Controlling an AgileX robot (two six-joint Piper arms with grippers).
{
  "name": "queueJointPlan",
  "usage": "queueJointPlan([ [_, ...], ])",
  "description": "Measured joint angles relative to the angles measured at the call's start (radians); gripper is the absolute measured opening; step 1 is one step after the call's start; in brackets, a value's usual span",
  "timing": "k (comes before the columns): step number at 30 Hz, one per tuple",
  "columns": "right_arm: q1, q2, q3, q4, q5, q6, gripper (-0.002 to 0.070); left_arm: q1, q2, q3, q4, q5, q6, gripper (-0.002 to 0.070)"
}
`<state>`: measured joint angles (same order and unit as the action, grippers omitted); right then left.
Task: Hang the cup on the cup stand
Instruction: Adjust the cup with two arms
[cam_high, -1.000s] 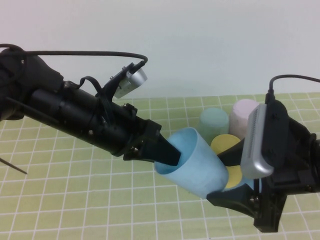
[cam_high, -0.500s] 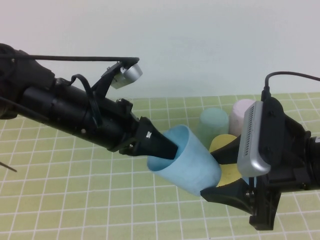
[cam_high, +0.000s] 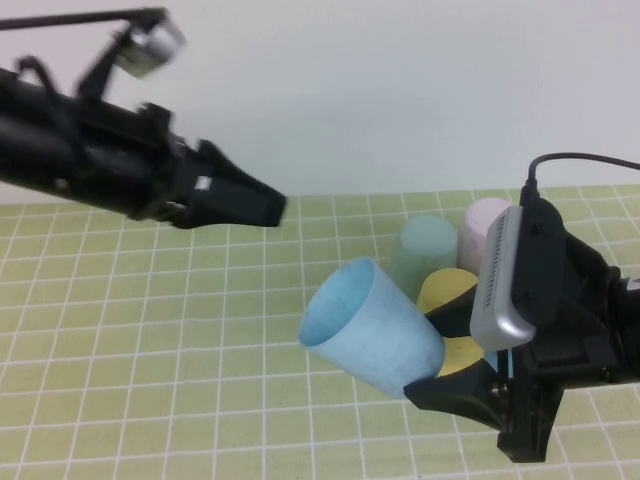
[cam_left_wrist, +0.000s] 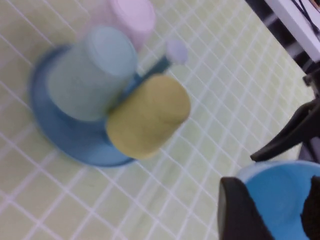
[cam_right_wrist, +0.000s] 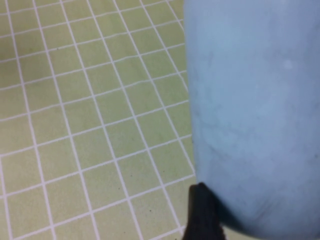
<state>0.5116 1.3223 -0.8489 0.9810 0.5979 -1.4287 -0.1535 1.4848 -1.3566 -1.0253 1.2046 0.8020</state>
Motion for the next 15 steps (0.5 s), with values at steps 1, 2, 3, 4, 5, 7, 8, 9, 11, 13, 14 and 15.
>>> queueJointPlan([
  [1, 0.0, 0.0, 0.0, -0.005, 0.0, 0.009, 0.0468, 0.0, -0.024, -0.002, 0.024, 0.0, 0.013, 0.0274],
  [2, 0.0, 0.0, 0.0, -0.005, 0.0, 0.018, 0.0468, -0.005, -0.048, -0.002, 0.063, 0.0, 0.035, 0.0274],
  [3, 0.0, 0.001, 0.0, -0.005, -0.002, 0.029, 0.0468, -0.019, -0.067, -0.002, 0.097, 0.0, 0.064, 0.0274],
  [4, 0.0, 0.001, 0.0, -0.005, -0.002, 0.038, 0.0468, -0.04, -0.091, -0.002, 0.143, 0.006, 0.101, 0.0275],
  [5, 0.0, 0.001, 0.0, -0.005, -0.002, 0.043, 0.0468, -0.063, -0.113, -0.002, 0.189, 0.01, 0.124, 0.0275],
  [7, 0.0, 0.001, 0.0, -0.005, -0.002, 0.047, 0.0468, -0.109, -0.144, -0.002, 0.256, 0.018, 0.141, 0.0275],
  [8, 0.0, 0.001, 0.0, -0.005, -0.002, 0.048, 0.0468, -0.132, -0.156, -0.002, 0.275, 0.017, 0.143, 0.0275],
  [9, 0.0, 0.001, 0.0, -0.004, 0.0, 0.05, 0.0467, -0.149, -0.162, -0.002, 0.282, 0.017, 0.143, 0.0275],
  [11, 0.0, 0.001, 0.0, 0.001, 0.0, 0.054, 0.0467, -0.182, -0.164, -0.002, 0.287, 0.018, 0.145, 0.0275],
  [13, 0.0, 0.001, 0.0, 0.015, 0.004, 0.058, 0.0467, -0.204, -0.164, -0.002, 0.291, 0.018, 0.145, 0.0275],
  [14, 0.0, 0.001, 0.0, 0.02, 0.004, 0.058, 0.0466, -0.213, -0.16, -0.002, 0.291, 0.018, 0.145, 0.0275],
  [15, 0.0, 0.001, 0.0, 0.027, 0.004, 0.06, 0.0466, -0.218, -0.157, -0.002, 0.291, 0.018, 0.145, 0.0275],
])
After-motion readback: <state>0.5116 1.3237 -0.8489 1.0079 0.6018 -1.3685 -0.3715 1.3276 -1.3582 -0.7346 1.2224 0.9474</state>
